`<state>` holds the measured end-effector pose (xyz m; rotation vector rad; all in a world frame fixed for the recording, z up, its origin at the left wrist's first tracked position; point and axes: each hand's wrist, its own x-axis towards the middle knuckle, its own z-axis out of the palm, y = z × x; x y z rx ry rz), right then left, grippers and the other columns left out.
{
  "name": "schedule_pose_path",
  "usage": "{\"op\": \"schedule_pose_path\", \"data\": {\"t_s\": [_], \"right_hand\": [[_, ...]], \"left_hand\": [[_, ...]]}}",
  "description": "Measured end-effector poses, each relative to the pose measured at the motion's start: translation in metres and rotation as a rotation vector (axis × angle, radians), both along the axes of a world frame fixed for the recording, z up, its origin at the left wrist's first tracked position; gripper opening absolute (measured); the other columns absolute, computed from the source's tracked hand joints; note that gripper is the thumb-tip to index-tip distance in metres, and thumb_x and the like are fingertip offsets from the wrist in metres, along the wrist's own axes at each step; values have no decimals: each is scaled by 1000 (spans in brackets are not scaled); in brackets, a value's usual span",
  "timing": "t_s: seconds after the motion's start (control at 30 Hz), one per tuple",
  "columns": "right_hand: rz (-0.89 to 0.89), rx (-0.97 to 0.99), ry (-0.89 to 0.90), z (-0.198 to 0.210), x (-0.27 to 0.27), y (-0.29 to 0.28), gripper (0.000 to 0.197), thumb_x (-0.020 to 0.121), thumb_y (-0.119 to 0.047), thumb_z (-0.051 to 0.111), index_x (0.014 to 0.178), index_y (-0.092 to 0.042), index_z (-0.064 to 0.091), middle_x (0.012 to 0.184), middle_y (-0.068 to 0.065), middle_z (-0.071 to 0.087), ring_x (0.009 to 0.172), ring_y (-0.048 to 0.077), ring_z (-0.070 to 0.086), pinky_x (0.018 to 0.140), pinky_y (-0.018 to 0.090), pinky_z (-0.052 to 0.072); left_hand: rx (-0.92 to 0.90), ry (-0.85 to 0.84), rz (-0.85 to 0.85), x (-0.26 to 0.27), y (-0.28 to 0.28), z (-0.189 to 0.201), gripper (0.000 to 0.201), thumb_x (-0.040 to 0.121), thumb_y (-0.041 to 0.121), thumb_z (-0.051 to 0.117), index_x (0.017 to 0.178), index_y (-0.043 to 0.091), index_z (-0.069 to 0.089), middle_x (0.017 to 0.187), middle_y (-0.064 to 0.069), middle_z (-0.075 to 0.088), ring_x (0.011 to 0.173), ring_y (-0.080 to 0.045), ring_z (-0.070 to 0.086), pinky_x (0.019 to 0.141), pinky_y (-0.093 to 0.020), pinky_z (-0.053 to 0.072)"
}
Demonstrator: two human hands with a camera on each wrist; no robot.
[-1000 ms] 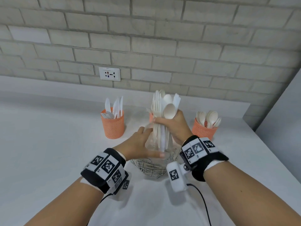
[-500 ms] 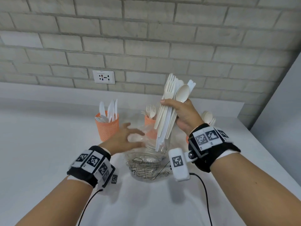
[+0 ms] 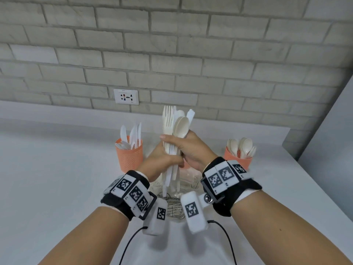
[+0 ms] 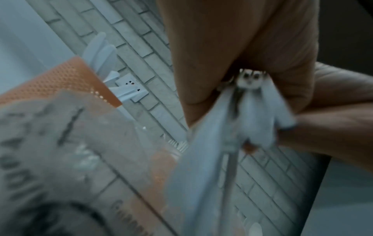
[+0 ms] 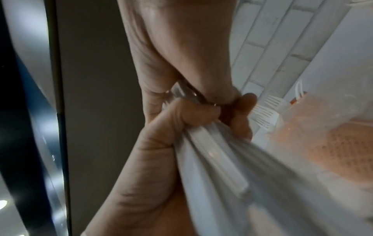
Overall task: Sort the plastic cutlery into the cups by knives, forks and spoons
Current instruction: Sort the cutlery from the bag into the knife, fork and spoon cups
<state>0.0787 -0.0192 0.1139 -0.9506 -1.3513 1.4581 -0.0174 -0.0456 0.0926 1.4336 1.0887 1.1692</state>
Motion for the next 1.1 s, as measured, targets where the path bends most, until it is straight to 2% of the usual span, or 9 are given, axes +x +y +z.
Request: {"op": "schedule_pose_path", "data": {"t_s": [0.1,0.2,0.3,0.4,0.57,0.77,0.9,1.0,1.1], "right_hand": [[57,15,-222,1,1,-1,40,80,-30,71,110,-7,57,94,8,68,78,17,66,64,31,51],[-35,71,-337,-1,5,5,48,88,-41,58,126,-12,50,110,2,58,95,11,57,76,23,43],[-161,159,-286,-2,4,8,30,91,-29,57,115,-12,55,92,1,53,78,10,54,66,22,41],[-199,210,-305,-4,-4,8,28,86,-30,64,104,-8,60,80,5,58,65,12,55,60,24,43],[-339,358,-405,-6,-15,11,43,79,-33,70,111,-8,55,81,11,68,77,23,67,72,35,55],[-308,403,-519,-5,-21,12,11,80,-11,64,82,-2,57,65,8,59,67,26,60,66,35,52],[-278,265,-425,-10,-29,21,11,82,-10,56,80,1,56,77,22,61,78,40,64,72,56,54],[-237,188,-390,-5,-35,25,16,87,-11,53,92,3,55,87,24,61,88,43,64,79,56,54],[-188,149,-274,4,-39,27,12,92,-6,50,100,2,54,94,23,61,88,35,64,79,46,57]], "left_hand": [[-131,-131,23,-8,3,-3,14,75,-12,54,74,2,56,50,-6,52,49,-18,51,45,-23,45],[-268,-321,-30,-21,6,-5,21,66,1,54,87,2,53,49,-4,49,46,-16,48,51,-25,46],[-297,-432,-61,-27,7,-5,26,64,3,51,89,6,49,50,-3,47,44,-14,46,51,-25,47],[-271,-393,-99,-27,7,-5,16,65,4,49,81,5,51,51,-2,48,45,-13,46,53,-25,47],[-249,-349,-89,-27,6,1,11,68,1,46,74,6,54,56,0,51,50,-12,46,54,-25,45],[-257,-299,-23,-34,8,-4,10,73,0,51,82,5,55,61,-6,48,53,-14,49,55,-26,46],[-278,-318,43,-41,12,-6,12,87,2,48,83,4,59,55,-4,58,53,-16,51,58,-29,48],[-271,-324,117,-49,17,-8,12,88,10,53,87,4,62,60,-5,66,57,-19,57,63,-33,49],[-257,-334,212,-59,23,-7,19,87,11,56,100,-1,63,85,-16,63,71,-23,60,69,-34,52]]}}
